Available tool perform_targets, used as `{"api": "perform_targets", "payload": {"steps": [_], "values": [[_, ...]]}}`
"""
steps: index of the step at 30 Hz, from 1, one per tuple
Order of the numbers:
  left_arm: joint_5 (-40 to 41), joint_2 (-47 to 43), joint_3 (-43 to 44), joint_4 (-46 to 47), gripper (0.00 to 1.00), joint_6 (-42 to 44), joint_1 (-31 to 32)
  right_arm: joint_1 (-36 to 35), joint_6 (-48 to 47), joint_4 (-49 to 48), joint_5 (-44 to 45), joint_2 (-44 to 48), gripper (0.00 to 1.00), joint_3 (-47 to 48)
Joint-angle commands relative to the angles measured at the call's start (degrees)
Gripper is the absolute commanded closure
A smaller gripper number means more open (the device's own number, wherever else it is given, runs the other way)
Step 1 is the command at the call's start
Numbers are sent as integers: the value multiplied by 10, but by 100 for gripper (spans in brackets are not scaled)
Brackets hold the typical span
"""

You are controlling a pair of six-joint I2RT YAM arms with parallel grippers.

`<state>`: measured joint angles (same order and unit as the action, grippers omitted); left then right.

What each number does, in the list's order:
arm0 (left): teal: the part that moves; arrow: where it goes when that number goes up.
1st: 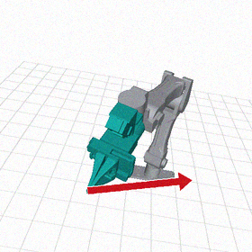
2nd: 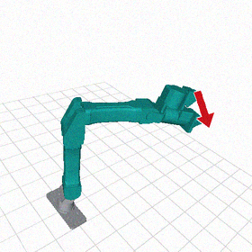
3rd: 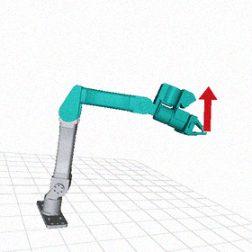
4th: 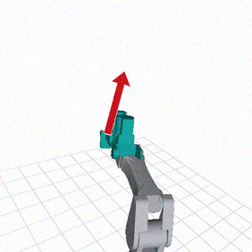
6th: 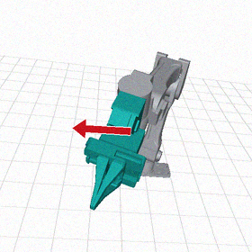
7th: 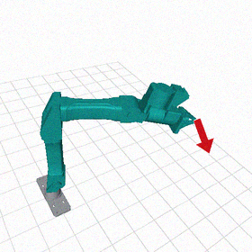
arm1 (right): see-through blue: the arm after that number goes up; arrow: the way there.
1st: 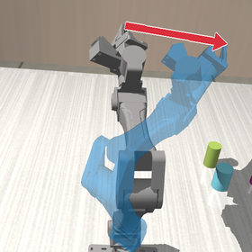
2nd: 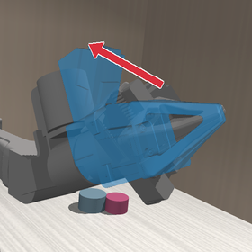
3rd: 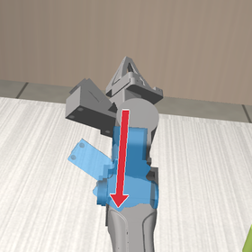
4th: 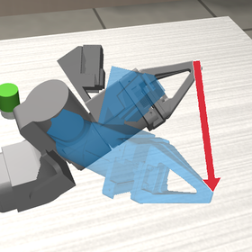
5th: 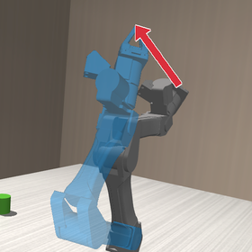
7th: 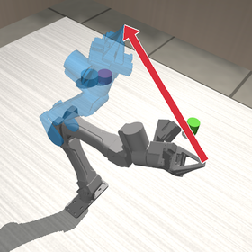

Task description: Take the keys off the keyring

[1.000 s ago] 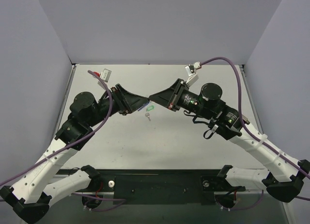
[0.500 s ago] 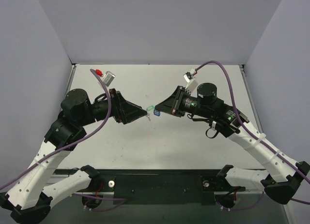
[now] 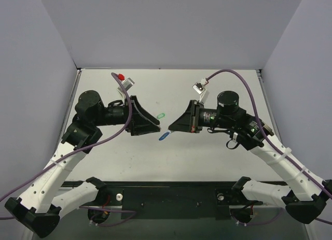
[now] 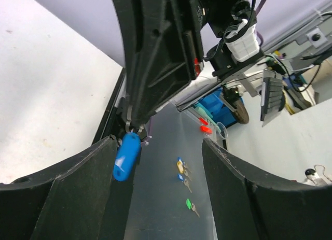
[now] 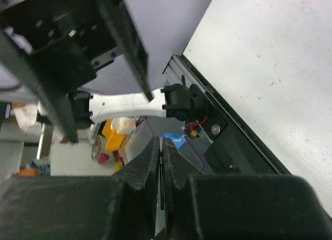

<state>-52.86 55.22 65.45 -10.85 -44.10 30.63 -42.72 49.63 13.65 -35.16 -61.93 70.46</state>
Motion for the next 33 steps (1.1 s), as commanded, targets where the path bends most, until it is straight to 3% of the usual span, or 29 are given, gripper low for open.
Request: {"api": "perform_targets", "payload": {"steps": [1, 8, 13, 21, 33], "values": [[-82, 2, -23, 184, 23, -84, -14, 4, -70, -91, -104, 51, 100, -23], [-112, 19, -19, 260, 25, -122, -15, 14, -160, -93, -159, 65, 100, -30], [-110, 31, -1, 200, 32, -67, -15, 18, -168, -101, -179, 50, 100, -13], [-103, 55, -25, 265, 41, -98, -14, 30, -173, -106, -177, 25, 100, 22], [-95, 65, -33, 282, 51, -110, -1, 45, -146, -153, -164, -1, 100, 38]]}}
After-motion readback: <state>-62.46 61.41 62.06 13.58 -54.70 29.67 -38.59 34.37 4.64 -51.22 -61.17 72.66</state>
